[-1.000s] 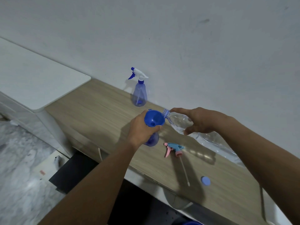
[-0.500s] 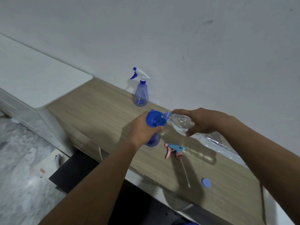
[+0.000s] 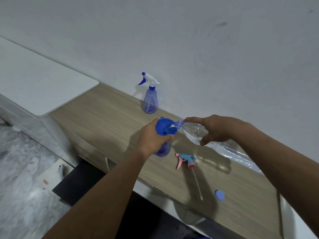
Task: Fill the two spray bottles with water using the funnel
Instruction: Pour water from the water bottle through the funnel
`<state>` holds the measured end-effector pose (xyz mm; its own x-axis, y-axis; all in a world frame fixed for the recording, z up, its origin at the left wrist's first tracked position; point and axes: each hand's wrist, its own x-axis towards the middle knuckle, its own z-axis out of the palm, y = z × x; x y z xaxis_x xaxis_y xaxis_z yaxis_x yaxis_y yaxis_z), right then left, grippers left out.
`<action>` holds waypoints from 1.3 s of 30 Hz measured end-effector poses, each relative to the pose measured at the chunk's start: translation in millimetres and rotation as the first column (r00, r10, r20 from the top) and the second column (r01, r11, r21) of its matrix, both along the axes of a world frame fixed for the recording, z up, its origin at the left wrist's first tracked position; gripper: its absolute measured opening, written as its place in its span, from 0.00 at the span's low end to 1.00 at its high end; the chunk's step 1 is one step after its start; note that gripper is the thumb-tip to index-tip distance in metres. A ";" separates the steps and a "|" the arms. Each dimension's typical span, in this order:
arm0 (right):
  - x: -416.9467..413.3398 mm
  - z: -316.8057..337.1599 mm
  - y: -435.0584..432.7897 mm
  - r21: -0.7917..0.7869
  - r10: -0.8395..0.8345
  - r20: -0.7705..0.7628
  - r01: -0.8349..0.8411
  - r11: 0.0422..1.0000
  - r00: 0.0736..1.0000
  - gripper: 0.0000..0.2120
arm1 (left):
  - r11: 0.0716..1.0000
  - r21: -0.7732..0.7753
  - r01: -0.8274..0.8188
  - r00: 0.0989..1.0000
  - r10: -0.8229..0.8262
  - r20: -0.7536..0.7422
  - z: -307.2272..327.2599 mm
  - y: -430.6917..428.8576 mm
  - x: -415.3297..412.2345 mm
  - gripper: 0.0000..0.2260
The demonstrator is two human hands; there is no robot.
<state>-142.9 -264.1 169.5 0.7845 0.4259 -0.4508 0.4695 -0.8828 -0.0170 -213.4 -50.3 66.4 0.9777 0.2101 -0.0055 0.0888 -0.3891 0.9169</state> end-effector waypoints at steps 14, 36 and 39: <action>7.8 -10.0 -5.4 0.039 0.029 0.047 -0.030 0.999 0.998 0.48 | 0.999 -0.042 0.009 1.000 -0.009 0.001 1.8 0.6 -0.9 0.19; 38.3 -33.9 -25.5 0.853 -0.372 0.239 -0.011 0.521 0.897 0.44 | 0.997 -0.071 -0.028 0.998 0.032 0.055 -10.7 -2.6 7.8 0.18; 43.7 -42.6 -19.4 0.888 -0.434 0.206 0.018 0.459 0.877 0.46 | 0.998 -0.055 -0.028 0.998 0.031 0.061 -11.6 -2.5 8.9 0.18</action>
<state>-99.2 -283.5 126.8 0.9122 0.2047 0.3549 0.4038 -0.5959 -0.6941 -204.5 -52.9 54.8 0.9699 0.2399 0.0426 0.0421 -0.3370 0.9406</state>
